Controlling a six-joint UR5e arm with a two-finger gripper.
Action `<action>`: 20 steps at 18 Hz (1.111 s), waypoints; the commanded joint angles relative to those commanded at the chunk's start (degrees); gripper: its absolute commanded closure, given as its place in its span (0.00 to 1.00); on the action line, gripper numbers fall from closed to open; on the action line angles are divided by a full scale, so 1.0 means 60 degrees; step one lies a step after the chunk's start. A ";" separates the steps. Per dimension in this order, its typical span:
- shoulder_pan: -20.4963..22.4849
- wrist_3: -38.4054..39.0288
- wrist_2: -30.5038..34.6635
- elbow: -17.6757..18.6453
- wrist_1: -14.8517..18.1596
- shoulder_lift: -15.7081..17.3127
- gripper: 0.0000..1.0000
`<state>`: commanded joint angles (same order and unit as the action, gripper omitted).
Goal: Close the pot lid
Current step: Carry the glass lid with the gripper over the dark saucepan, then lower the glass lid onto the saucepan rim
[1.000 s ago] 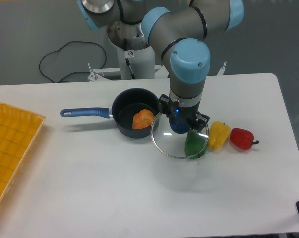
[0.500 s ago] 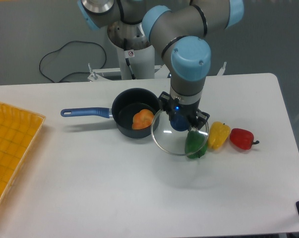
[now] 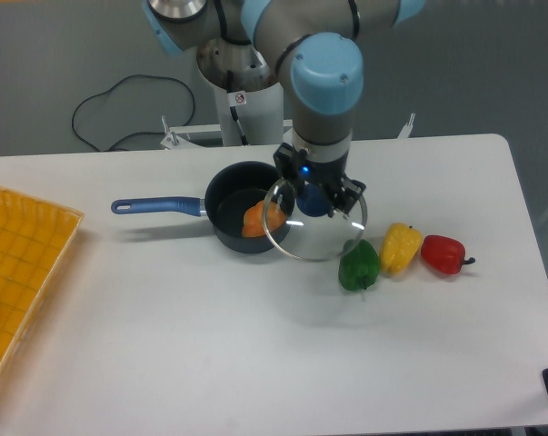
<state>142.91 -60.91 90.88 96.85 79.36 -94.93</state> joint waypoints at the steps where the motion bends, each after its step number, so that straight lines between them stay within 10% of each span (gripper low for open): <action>1: -0.0131 0.0000 0.0015 0.0088 0.0000 0.0074 0.67; 14: -0.1011 0.0088 -0.0073 0.1582 -0.0146 0.0792 0.67; 20: -0.1011 0.0059 -0.0381 0.2506 -0.1347 0.1012 0.67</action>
<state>136.85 -60.56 88.60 111.88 71.28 -88.86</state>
